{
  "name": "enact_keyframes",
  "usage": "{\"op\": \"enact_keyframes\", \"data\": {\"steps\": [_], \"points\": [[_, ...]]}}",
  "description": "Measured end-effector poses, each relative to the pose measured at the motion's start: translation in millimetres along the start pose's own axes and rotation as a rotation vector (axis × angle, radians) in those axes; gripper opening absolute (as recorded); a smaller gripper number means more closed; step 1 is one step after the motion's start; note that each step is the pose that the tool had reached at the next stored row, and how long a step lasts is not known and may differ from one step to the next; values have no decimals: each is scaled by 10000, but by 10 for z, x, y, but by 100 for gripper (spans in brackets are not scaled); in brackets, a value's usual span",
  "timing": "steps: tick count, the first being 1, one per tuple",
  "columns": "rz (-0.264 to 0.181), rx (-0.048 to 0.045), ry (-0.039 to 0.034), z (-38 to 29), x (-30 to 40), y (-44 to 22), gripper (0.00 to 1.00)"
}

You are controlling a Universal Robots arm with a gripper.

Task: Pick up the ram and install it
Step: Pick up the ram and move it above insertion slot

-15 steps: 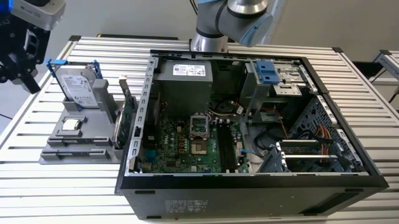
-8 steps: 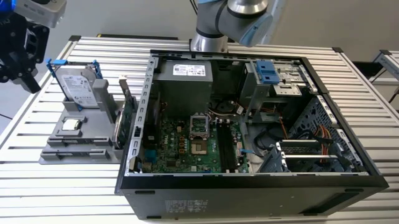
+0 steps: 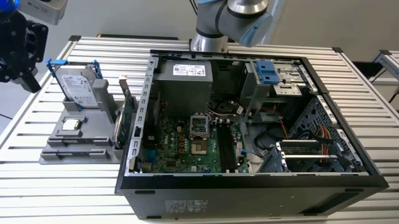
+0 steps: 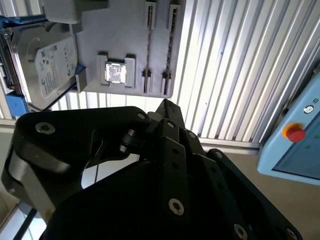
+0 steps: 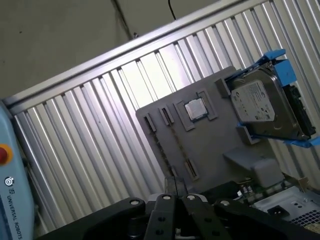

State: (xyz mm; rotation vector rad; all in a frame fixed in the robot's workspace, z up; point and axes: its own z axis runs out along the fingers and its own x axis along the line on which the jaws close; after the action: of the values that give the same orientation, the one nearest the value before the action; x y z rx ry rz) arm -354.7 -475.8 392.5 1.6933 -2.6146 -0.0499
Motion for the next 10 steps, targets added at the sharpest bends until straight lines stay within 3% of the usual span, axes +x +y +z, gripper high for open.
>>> {"op": "enact_keyframes", "data": {"steps": [10], "points": [[-841,3,35,0,-12,5,0]]}}
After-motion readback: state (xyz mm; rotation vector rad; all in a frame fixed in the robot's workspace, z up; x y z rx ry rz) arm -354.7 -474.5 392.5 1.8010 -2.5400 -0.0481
